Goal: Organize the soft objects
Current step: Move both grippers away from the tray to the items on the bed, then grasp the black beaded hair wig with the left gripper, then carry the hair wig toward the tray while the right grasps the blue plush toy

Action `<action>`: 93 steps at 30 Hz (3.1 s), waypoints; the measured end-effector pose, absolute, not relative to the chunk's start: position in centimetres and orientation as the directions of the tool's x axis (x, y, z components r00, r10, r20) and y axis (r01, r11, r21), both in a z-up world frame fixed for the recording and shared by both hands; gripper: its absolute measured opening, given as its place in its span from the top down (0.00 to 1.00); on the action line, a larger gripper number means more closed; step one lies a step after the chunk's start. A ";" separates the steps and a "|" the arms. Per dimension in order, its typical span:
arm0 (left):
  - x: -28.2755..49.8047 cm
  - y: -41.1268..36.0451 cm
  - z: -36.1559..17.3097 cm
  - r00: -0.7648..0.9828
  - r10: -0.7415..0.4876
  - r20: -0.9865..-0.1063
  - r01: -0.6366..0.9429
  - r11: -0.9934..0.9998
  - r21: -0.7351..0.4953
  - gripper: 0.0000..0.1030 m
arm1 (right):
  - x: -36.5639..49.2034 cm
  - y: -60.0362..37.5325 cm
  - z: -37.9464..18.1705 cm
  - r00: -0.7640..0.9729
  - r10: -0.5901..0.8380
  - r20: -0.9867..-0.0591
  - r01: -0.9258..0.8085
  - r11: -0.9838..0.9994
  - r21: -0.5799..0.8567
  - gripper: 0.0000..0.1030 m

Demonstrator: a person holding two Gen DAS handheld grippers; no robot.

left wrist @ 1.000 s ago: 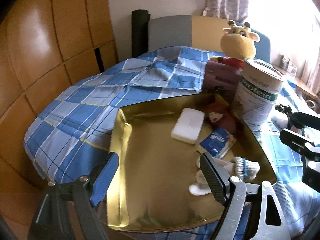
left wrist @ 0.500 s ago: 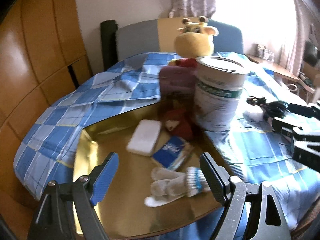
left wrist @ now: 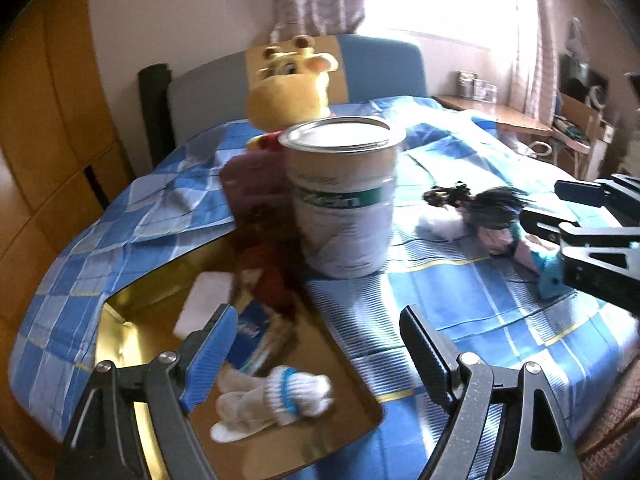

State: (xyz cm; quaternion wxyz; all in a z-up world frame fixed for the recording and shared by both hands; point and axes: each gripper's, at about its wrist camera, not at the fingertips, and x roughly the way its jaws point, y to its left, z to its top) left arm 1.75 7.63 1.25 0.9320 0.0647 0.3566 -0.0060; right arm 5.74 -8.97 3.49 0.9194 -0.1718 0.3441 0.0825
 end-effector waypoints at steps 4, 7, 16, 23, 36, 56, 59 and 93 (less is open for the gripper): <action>3.0 5.1 1.2 0.744 -0.016 -0.668 0.126 0.985 0.117 0.19 | 8.2 -13.4 2.6 0.737 -0.029 -0.676 -0.186 0.952 -0.243 0.43; 4.1 3.2 1.2 0.742 -0.065 -0.667 0.178 0.979 0.102 0.19 | 10.4 -18.2 1.4 0.725 -0.093 -0.683 -0.076 0.974 -0.214 0.43; 9.0 -1.6 -0.4 0.682 -0.167 -0.712 0.281 0.959 0.045 0.33 | 11.9 -26.6 -0.8 0.664 -0.115 -0.739 0.162 0.987 -0.008 0.43; 13.5 -4.3 -2.1 0.587 -0.247 -0.771 0.298 0.951 -0.077 0.48 | 12.3 -27.7 -1.0 0.648 -0.086 -0.757 0.199 0.978 0.059 0.42; 22.5 -9.0 -0.7 0.540 -0.314 -0.780 0.269 0.943 -0.193 0.25 | 12.3 -30.7 -1.3 0.635 -0.029 -0.772 0.281 0.939 0.196 0.42; 24.8 -10.8 -4.8 0.432 -0.375 -0.820 0.341 0.910 -0.237 0.86 | 12.6 -31.4 -1.8 0.621 -0.012 -0.784 0.296 0.929 0.221 0.42; 20.9 -10.1 -2.9 0.468 -0.409 -0.783 0.447 0.874 -0.189 0.86 | 12.6 -31.7 -1.9 0.620 -0.003 -0.784 0.304 0.923 0.237 0.42; 6.2 -4.4 -9.4 0.440 -0.290 -0.850 0.386 0.915 -0.112 0.88 | 13.9 -23.1 -7.9 0.324 0.013 -0.946 -0.038 0.999 0.000 0.46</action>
